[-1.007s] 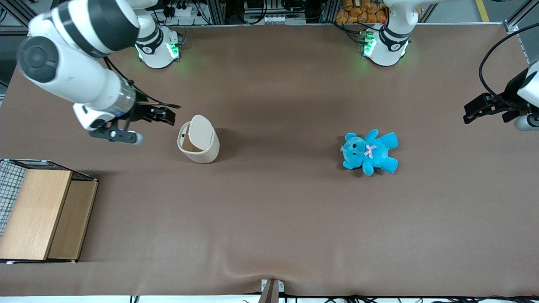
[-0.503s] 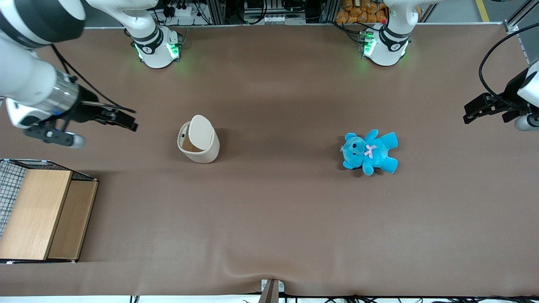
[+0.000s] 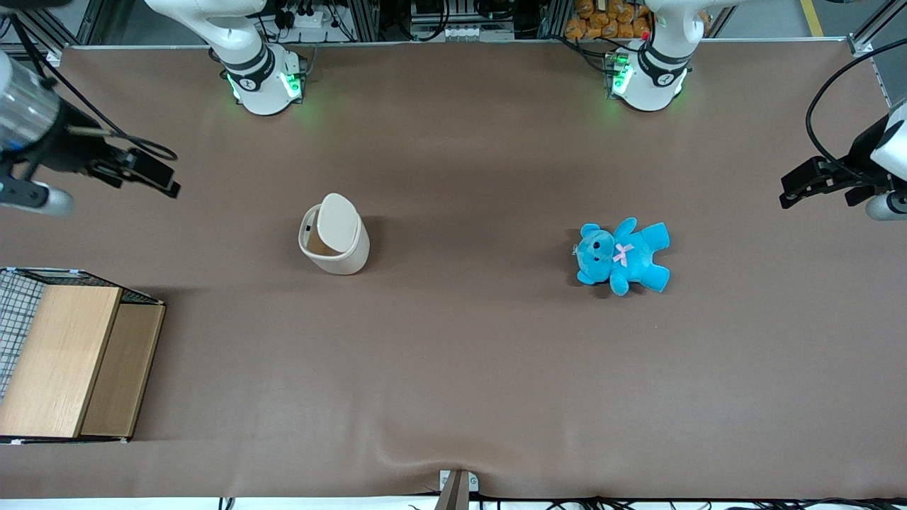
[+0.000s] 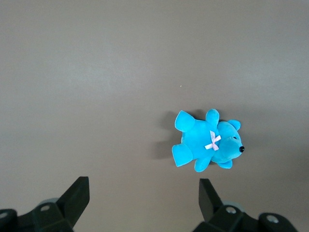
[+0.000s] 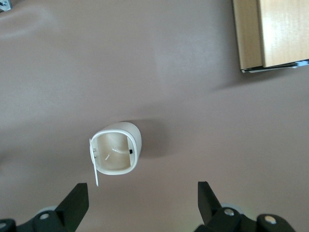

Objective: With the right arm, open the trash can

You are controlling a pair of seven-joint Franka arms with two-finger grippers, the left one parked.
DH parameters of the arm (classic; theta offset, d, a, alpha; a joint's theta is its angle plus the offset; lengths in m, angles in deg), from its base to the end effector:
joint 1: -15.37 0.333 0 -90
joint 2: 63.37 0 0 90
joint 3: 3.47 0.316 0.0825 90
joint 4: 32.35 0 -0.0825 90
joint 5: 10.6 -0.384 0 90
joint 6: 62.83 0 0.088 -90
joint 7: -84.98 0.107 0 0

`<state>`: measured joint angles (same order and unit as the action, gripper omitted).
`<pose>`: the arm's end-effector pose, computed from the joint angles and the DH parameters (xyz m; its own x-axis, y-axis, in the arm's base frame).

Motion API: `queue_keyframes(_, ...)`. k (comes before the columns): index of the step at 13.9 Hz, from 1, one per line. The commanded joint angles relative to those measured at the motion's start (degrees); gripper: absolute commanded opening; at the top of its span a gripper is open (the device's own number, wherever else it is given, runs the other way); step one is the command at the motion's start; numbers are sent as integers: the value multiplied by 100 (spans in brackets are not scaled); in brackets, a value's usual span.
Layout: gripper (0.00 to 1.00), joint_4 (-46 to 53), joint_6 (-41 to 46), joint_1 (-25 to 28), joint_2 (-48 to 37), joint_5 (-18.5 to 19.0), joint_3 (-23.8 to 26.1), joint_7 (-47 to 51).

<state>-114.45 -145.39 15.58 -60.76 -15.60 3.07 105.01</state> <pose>0.5505 0.0737 0.6529 0.9738 -0.2174 -0.0659 -0.2221 -0.9722 -0.0738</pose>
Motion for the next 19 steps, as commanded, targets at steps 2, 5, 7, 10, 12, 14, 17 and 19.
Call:
queue_keyframes(2,100,-9,161,-12,-183,43,-407,-753)
queue_keyframes(5,100,-9,319,-29,-183,86,-443,-843)
queue_keyframes(7,100,-9,398,-38,-183,104,-452,-843)
queue_keyframes(10,100,-26,346,-20,-148,104,-593,-983)
queue_keyframes(12,100,-88,311,-38,-104,113,-593,-992)
queue_keyframes(14,100,-105,302,-38,-95,192,-593,-1001)
queue_keyframes(17,100,-141,266,-38,-77,209,-593,-1001)
queue_keyframes(19,100,-140,275,-38,-86,192,-593,-1036)
